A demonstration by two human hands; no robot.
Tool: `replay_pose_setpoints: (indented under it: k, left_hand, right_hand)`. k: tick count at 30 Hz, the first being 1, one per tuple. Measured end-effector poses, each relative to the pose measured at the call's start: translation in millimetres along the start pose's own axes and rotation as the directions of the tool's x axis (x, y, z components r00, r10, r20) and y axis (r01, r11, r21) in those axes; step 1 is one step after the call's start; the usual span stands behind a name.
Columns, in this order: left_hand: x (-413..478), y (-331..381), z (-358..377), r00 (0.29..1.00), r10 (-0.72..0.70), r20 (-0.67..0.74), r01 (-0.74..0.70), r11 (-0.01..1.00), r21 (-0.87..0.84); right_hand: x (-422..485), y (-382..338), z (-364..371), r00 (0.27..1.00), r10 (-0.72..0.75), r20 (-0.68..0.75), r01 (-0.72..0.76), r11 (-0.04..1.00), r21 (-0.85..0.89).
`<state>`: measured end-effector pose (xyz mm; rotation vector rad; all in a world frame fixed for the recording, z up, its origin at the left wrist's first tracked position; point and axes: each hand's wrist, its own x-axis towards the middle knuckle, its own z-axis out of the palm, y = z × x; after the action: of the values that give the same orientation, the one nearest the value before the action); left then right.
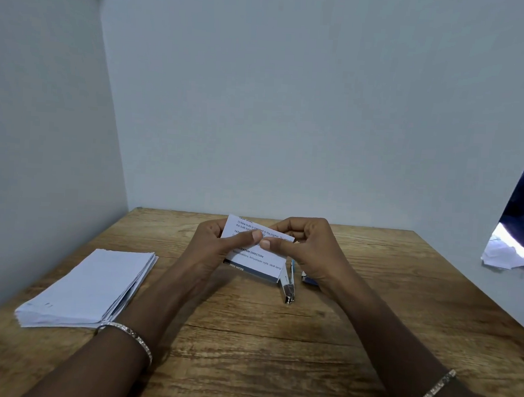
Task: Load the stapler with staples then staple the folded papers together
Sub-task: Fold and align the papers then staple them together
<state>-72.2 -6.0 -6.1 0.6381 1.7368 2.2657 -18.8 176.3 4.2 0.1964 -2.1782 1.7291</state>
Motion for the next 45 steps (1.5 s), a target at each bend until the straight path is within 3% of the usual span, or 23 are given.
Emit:
replay_pose_setpoints:
  k: [4, 13, 22, 27, 29, 32, 34, 36, 42, 45]
  left_hand:
    - [2, -2, -2, 1.0, 0.0, -0.026, 0.003, 0.992, 0.128]
    - [1, 2, 4, 0.997, -0.024, -0.076, 0.031, 0.996, 0.083]
    - [3, -1, 0, 0.996, 0.058, -0.063, -0.045, 0.982, 0.186]
    - [7, -1, -6, 0.994, 0.08, -0.071, -0.061, 0.969, 0.241]
    - [8, -1, -8, 0.987, 0.116, -0.111, -0.08, 0.954, 0.289]
    - [12, -3, -13, 0.934, 0.172, -0.313, -0.054, 0.934, 0.353]
    - [13, -3, -18, 0.87, 0.185, -0.457, -0.006, 0.93, 0.367]
    - [14, -3, -22, 0.83, 0.202, -0.519, 0.012, 0.925, 0.379]
    - [16, -2, -25, 0.815, 0.23, -0.532, 0.046, 0.89, 0.454]
    - [17, -1, -29, 0.812, 0.212, -0.543, 0.067, 0.891, 0.448]
  right_hand:
    - [0, -1, 1, 1.0, 0.006, -0.003, -0.006, 1.0, 0.001]
    - [-1, 0, -1, 0.998, 0.057, -0.014, -0.055, 0.994, 0.099]
    - [1, 5, 3, 0.991, 0.118, -0.062, -0.111, 0.989, 0.095]
    - [1, 4, 3, 0.995, 0.08, -0.059, -0.079, 0.997, 0.018]
    - [-1, 2, 4, 0.992, -0.032, -0.118, 0.013, 0.988, -0.154]
    - [-5, 0, 8, 0.912, -0.363, -0.19, 0.2, 0.8, -0.566]
    - [-11, -3, 16, 0.818, -0.567, -0.096, 0.307, 0.573, -0.76]
    - [-16, -4, 25, 0.762, -0.647, 0.022, 0.379, 0.419, -0.825]
    - [-20, 2, 42, 0.788, -0.508, 0.347, 0.518, 0.242, -0.82]
    - [-22, 6, 52, 0.814, -0.324, 0.483, 0.555, 0.189, -0.81]
